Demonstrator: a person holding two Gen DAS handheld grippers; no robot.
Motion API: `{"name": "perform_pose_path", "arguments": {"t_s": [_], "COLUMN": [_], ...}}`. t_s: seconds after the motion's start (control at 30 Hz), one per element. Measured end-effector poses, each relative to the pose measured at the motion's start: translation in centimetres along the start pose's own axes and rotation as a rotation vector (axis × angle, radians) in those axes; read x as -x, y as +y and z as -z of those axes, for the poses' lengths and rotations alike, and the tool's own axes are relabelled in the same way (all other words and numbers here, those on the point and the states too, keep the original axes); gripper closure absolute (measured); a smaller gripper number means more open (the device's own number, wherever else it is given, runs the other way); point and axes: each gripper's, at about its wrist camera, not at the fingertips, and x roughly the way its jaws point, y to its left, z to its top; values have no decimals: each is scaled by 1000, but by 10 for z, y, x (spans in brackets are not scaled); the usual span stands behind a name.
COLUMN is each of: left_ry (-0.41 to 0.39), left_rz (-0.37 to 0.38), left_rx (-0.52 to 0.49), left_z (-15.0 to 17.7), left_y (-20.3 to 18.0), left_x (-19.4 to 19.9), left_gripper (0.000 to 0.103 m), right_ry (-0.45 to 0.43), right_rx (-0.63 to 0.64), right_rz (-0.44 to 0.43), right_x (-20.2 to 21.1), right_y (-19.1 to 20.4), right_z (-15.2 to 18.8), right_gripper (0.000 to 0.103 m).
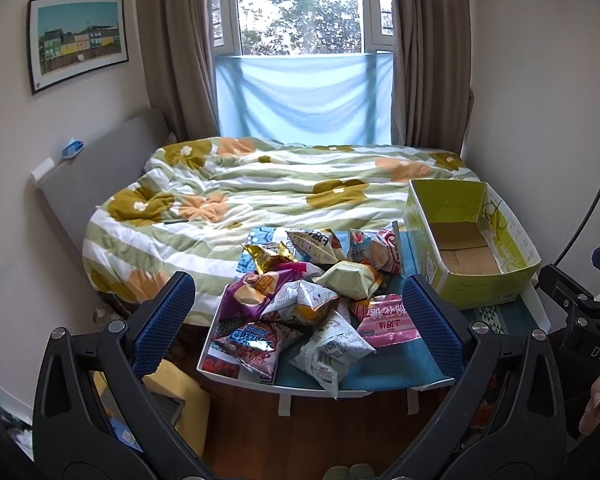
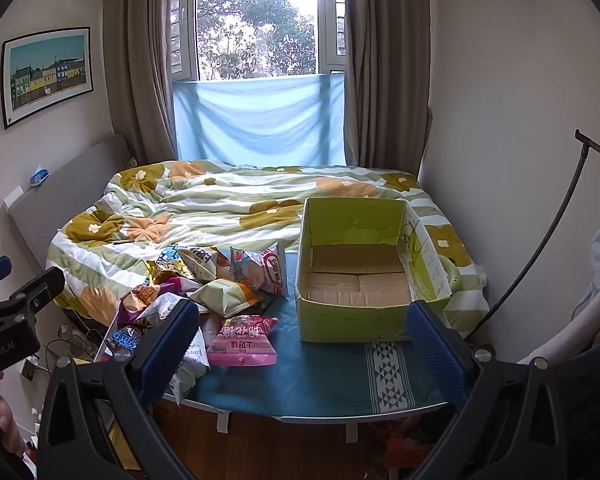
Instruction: Organize snacks
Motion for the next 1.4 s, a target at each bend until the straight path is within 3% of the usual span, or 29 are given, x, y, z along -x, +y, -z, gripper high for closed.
{"name": "perform_pose_path", "arguments": {"t_s": [0.33,0.63,0.83,1.03,1.23,1.4], "left_ry": [24,138,219,311,391,404], "left_rz": [7,8,115,173,220,236], "left_rx": [62,100,-14,-117,-178,-250], "left_z": [7,42,70,99,122,131], "left_y": [25,27,-1,-22,-31,-38], "left_x": [-6,-42,-94,-158,-211,-236], "left_gripper": [1,1,1,1,1,1], "right_ry": [5,91,161,258,349,415], "right_rx": [2,5,-7,-72,-115,-162], "right_rz": [-9,-123,-222,-289,-308,-326], "right_x": [2,-39,-93,-157,-217,-259], "right_y": [3,-10,-16,-9,11,22], "right_z": [3,18,28,43,63,77], "right_gripper": [0,0,0,0,0,0]}}
